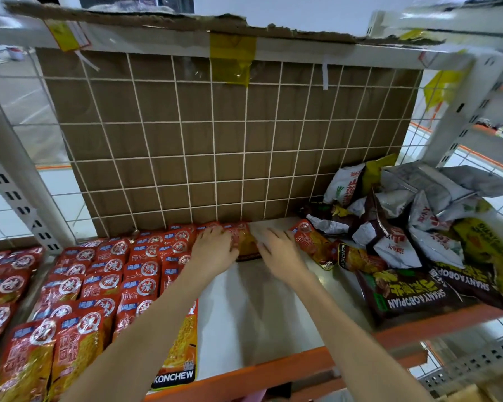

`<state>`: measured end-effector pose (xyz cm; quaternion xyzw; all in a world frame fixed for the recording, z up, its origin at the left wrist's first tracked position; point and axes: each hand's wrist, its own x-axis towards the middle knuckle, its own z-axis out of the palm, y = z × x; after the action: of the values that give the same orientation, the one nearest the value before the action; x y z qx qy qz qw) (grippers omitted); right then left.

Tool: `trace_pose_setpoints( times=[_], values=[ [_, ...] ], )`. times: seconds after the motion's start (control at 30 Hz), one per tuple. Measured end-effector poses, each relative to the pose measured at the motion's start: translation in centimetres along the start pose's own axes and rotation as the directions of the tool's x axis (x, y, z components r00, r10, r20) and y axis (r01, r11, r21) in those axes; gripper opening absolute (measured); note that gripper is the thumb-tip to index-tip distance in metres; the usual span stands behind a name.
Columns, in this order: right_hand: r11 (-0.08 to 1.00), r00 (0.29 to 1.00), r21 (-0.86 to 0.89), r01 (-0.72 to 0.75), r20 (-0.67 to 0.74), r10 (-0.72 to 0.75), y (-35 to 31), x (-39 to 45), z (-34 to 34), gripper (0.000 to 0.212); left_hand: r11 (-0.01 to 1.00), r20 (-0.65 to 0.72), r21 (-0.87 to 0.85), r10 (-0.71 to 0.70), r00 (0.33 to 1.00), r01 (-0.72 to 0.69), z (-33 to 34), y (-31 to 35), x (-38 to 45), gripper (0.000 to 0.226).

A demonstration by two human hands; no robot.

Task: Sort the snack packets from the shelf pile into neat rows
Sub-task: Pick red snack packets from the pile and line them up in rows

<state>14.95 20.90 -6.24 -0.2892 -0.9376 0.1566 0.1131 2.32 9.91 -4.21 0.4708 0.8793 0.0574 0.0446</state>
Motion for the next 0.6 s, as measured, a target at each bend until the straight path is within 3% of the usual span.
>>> trace_pose_setpoints(
  times=[0.33, 0.47, 0.53, 0.6],
  values=[
    [0.919, 0.939, -0.22, -0.327, -0.185, 0.289, 9.5, -7.2, -7.1, 0.034, 0.98, 0.079, -0.036, 0.198, 0.977, -0.196, 1.9, 13.0, 1.7, 0.038],
    [0.872, 0.929, -0.326, -0.365, -0.187, 0.319, 10.0, -8.3, -8.5, 0.037, 0.976, 0.312, -0.217, 0.046, 0.949, 0.024, 2.7, 16.1, 2.9, 0.057],
    [0.822, 0.922, -0.418, -0.386, -0.141, 0.361, 9.8, -8.1, -8.7, 0.039, 0.971, 0.369, -0.213, -0.019, 0.929, 0.104, 2.9, 17.4, 3.4, 0.07],
    [0.786, 0.902, -0.466, -0.407, -0.067, 0.427, 10.0, -7.8, -8.6, 0.043, 0.975, 0.341, -0.123, -0.133, 0.931, 0.184, 2.6, 18.5, 3.5, 0.073]
  ],
)
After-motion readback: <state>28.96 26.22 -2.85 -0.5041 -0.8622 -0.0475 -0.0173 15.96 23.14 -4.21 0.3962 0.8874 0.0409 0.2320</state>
